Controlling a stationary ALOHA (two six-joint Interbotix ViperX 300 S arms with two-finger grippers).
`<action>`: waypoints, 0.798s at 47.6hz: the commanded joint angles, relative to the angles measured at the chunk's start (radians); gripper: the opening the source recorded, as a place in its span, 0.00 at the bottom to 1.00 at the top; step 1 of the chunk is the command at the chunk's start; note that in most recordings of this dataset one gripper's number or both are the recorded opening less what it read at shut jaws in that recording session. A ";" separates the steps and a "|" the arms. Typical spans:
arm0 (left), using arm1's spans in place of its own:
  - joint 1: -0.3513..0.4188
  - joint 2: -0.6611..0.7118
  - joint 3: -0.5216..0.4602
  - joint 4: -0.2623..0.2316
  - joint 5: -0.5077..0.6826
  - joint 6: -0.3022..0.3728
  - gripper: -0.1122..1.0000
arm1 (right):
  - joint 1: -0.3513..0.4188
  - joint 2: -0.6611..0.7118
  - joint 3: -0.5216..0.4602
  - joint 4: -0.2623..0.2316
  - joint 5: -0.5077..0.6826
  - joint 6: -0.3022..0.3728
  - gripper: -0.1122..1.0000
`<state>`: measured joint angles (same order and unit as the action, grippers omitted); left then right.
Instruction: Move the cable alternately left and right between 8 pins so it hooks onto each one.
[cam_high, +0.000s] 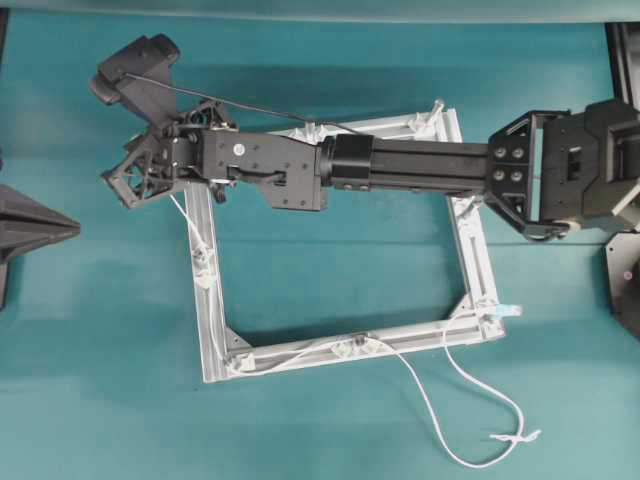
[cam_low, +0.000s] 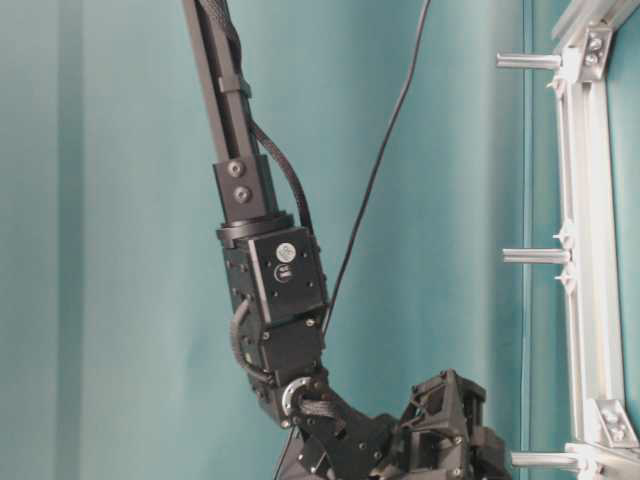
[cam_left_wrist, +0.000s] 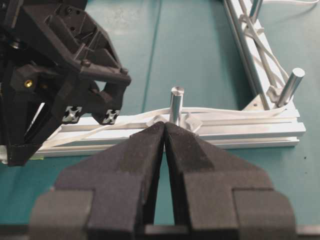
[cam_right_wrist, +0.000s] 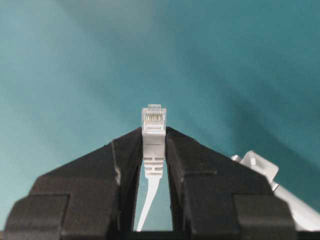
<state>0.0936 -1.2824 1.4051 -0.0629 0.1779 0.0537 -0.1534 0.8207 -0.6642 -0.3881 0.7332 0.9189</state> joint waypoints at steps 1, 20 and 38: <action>-0.003 0.006 -0.011 0.003 -0.008 -0.006 0.18 | -0.014 -0.025 -0.034 -0.011 -0.005 -0.006 0.24; -0.003 0.006 -0.009 0.003 -0.008 -0.006 0.18 | -0.063 0.014 -0.132 -0.034 0.012 -0.005 0.24; -0.003 0.006 -0.011 0.003 -0.008 -0.006 0.18 | -0.083 0.018 -0.115 -0.034 0.127 0.054 0.24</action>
<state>0.0936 -1.2824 1.4051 -0.0629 0.1779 0.0537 -0.2316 0.8652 -0.7655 -0.4157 0.8452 0.9633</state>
